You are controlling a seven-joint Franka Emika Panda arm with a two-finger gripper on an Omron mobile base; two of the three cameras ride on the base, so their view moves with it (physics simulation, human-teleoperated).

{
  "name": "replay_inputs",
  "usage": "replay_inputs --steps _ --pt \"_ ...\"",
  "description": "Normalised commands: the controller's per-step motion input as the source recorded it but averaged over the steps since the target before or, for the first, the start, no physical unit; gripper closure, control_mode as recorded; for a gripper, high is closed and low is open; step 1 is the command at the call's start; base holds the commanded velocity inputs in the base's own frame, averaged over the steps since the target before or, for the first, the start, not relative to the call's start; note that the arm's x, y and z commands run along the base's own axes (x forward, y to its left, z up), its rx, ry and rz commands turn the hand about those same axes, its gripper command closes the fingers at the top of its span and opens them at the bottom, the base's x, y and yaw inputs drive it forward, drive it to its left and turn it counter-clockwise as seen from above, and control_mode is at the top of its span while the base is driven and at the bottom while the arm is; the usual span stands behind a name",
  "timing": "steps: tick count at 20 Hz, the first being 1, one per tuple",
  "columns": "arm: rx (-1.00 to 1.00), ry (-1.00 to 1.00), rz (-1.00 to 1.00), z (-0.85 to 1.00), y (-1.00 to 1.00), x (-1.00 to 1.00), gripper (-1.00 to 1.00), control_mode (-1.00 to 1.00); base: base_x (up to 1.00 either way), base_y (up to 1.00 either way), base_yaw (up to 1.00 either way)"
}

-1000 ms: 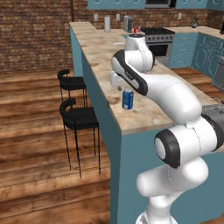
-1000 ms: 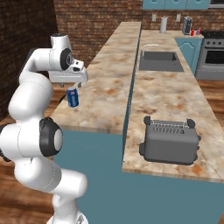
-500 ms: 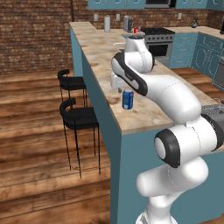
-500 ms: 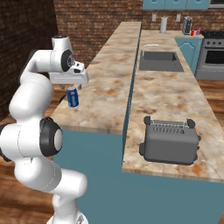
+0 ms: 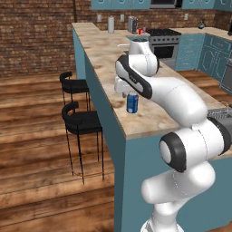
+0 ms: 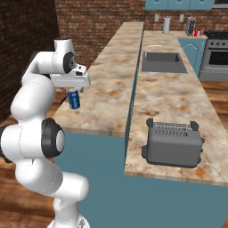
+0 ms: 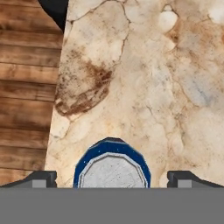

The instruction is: Four empty soda cans are scattered around the kitchen. Gather all the cans and cluster them next to the stove for recycling.

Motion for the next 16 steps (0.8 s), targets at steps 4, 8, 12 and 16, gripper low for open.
replay_inputs --steps 4,8,12,16 --pt "0.00 0.04 0.00 -0.05 0.00 0.00 -1.00 -1.00 0.00 0.00 0.00" --pt "0.00 0.03 -0.01 -0.06 0.00 0.00 -1.00 -1.00 0.00 0.00 0.00" --pt "0.00 0.02 -0.01 -0.04 0.00 0.00 -1.00 -1.00 0.00 0.00 0.00" --pt "0.00 0.02 -0.01 -0.03 0.00 0.00 -1.00 -1.00 0.00 0.00 0.00"
